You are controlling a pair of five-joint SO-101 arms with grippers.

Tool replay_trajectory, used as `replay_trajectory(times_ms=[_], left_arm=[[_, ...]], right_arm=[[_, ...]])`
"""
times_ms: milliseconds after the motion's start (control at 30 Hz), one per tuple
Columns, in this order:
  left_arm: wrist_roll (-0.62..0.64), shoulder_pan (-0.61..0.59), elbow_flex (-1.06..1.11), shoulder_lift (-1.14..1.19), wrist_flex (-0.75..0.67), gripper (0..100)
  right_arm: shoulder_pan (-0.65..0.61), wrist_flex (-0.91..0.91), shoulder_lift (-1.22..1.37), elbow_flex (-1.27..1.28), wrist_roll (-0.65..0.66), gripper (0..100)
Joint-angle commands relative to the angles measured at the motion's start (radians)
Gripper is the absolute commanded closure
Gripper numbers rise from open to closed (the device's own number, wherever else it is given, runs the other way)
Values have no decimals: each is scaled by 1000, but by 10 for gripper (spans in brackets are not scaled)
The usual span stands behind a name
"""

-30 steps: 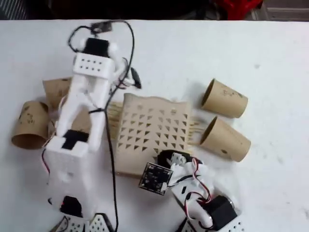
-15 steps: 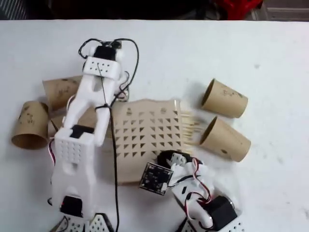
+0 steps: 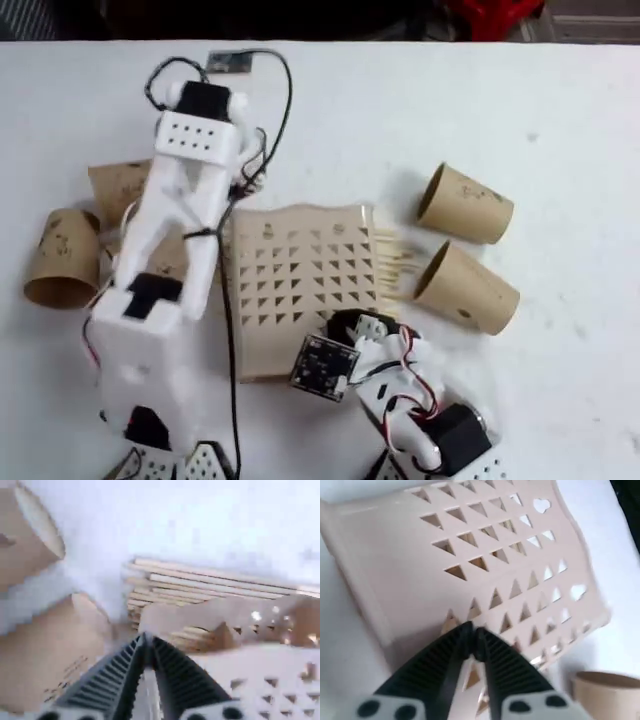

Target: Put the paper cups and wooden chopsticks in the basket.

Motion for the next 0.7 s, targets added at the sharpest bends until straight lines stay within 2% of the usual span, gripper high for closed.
replay_trajectory(times_ms=[0,133,333,400,667], left_arm=[[-9,50,118,-148,8,976],[-11,67,189,-166,8,952],[-5,-54,140,-173,6,717],[6,-81,135,-168,6,706],[222,-145,71,-165,-18,705]], right_arm=[[15,25,38,49,8,981],[15,25,38,49,8,981],[15,27,38,49,8,981],[15,27,38,49,8,981],[15,27,38,49,8,981]])
